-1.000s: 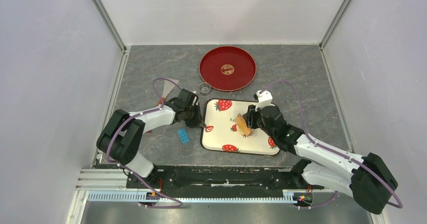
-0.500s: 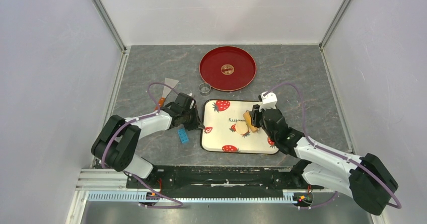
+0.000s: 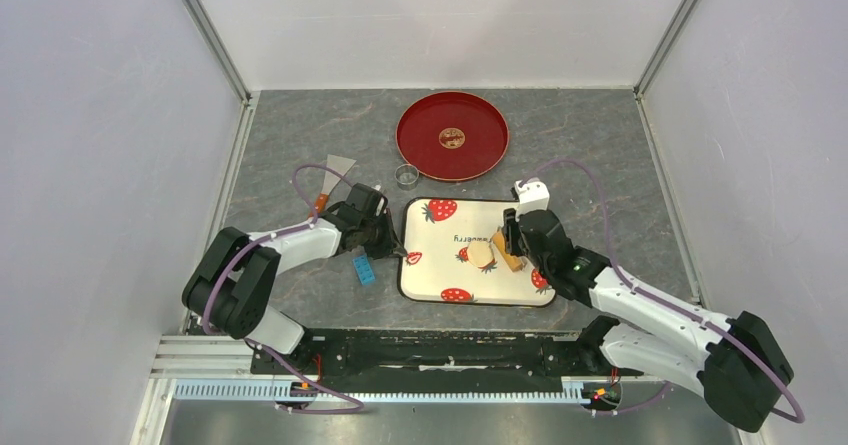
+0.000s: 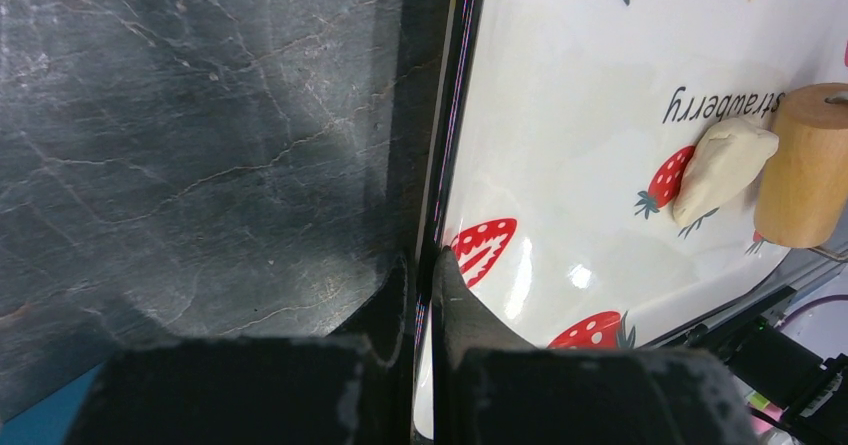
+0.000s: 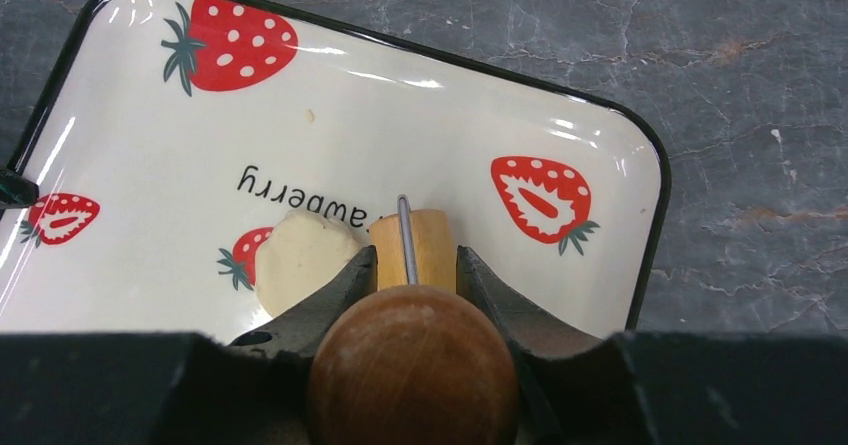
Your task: Roll out the dumpling wrappers from the dough
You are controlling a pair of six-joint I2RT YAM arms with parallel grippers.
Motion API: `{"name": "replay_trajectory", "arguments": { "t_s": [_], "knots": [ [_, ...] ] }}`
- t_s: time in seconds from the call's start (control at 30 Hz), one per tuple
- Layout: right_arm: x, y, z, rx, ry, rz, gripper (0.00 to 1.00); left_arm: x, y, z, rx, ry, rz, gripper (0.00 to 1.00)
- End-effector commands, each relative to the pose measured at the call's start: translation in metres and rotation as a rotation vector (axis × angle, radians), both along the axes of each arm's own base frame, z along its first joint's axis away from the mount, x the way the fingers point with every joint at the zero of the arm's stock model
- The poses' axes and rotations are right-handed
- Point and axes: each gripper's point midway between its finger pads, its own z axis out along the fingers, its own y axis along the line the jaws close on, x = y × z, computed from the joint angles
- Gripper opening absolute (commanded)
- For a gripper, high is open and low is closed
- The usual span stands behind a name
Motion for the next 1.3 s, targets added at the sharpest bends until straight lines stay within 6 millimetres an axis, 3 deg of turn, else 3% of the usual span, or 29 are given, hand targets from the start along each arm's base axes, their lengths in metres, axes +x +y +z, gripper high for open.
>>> {"name": "replay_trajectory", "arguments": {
  "t_s": [0.0,0.2,0.47,0.77,1.0,1.27],
  "knots": [
    [0.011,0.011,0.048,0.055,-0.068,0.003,0.00,-0.025,0.060,-0.048,0.268,0.131,0.106,0.02],
    [0.018,0.033,0.063,0.126,-0.100,0.045,0.00,-0.025,0.059,-0.049,0.264,0.136,0.099,0.02],
    [0.022,0.056,0.041,0.151,-0.070,0.083,0.00,-0.025,0.057,-0.052,0.261,0.147,0.089,0.02],
    [0.009,0.049,0.007,0.113,-0.016,0.073,0.00,-0.025,0.057,-0.052,0.260,0.147,0.091,0.02],
    [-0.006,0.025,-0.020,0.013,0.004,0.053,0.00,-0.025,0.057,-0.052,0.258,0.145,0.091,0.02],
    [-0.026,0.015,-0.050,-0.012,0.057,0.084,0.00,-0.025,0.057,-0.052,0.257,0.145,0.092,0.02]
  ]
}}
